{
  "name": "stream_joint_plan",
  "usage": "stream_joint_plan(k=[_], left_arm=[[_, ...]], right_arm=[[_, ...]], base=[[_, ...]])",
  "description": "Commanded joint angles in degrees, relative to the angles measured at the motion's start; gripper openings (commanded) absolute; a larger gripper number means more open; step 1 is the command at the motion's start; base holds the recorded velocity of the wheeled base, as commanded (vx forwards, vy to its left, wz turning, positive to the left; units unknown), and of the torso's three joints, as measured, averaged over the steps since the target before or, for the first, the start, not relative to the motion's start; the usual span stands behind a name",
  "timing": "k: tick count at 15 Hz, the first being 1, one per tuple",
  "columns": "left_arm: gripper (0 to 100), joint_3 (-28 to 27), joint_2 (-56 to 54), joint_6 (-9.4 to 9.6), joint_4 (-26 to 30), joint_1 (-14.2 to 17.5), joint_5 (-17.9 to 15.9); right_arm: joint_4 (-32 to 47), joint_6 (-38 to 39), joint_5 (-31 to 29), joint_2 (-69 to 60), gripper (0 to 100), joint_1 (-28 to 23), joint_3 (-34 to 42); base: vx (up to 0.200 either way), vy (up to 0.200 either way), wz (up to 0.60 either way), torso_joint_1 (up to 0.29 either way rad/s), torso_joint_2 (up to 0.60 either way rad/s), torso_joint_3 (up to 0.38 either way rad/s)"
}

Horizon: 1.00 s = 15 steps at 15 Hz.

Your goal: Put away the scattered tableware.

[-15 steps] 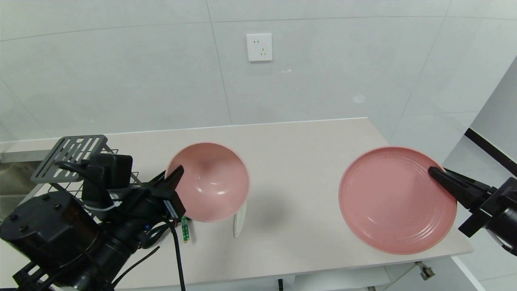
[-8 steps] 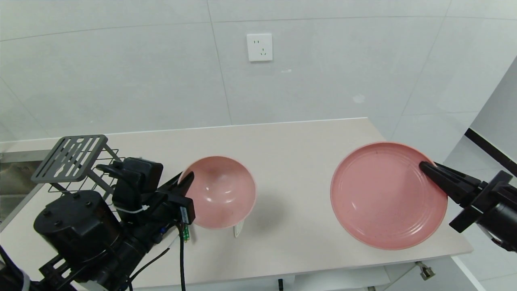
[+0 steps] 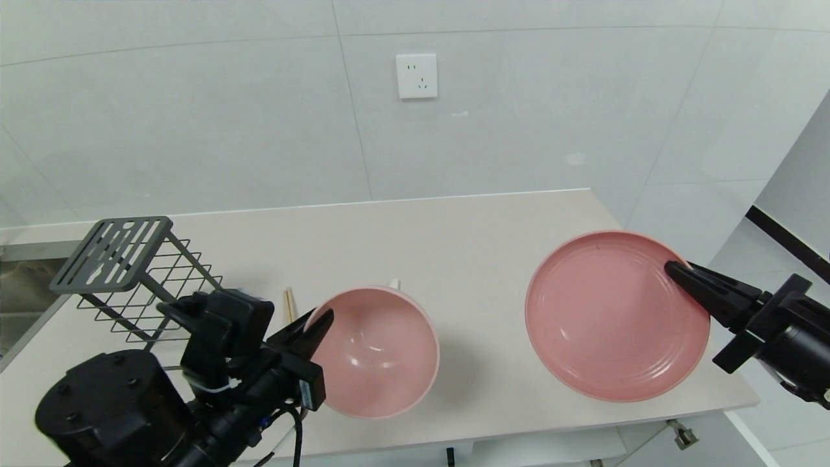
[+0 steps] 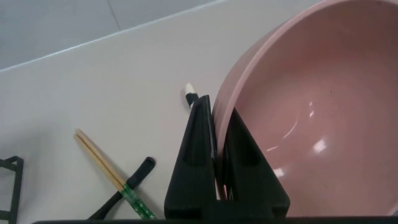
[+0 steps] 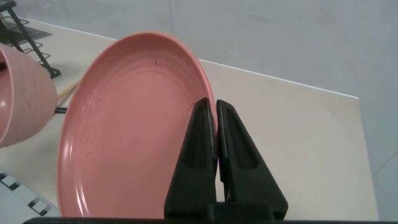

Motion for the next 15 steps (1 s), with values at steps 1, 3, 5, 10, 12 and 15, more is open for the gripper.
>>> stream_joint_plan(k=[1, 3, 5, 10, 12, 15], left_arm=[[0, 1.23, -6.72, -3.93, -0.08, -0.77, 0.03], [0, 6.33, -10.32, -5.25, -0.08, -5.07, -0.06], [0, 6.15, -10.94, -4.99, -0.08, -5.86, -0.06], [0, 6.24, -11.46, -4.9, -0.08, -5.6, -0.15], [0, 6.33, -10.06, -4.99, -0.08, -5.69, -0.06], [0, 6.33, -10.23, -4.99, -0.08, -5.69, -0.06]], right_arm=[[-0.06, -0.02, 0.02, -0.06, 0, 0.08, -0.1], [-0.06, -0.63, 0.02, -0.32, 0, 0.08, -0.36], [-0.06, -2.04, 0.02, -0.14, 0, 0.08, -0.27], [-0.06, -2.04, -0.07, -0.06, 0, 0.08, -0.27], [-0.06, -1.86, -0.07, -0.06, 0, 0.08, -0.27], [-0.06, -2.04, 0.02, -0.06, 0, 0.08, -0.36]], base=[[-0.2, 0.0, 0.0, 0.007, 0.0, 0.002], [-0.1, 0.0, 0.0, 0.004, 0.0, 0.001], [0.0, 0.0, 0.0, 0.0, 0.0, 0.0], [0.0, 0.0, -0.12, 0.003, 0.0, 0.0], [0.0, 0.0, -0.6, 0.01, 0.0, -0.002], [0.0, 0.0, -0.2, -0.001, 0.0, 0.001]])
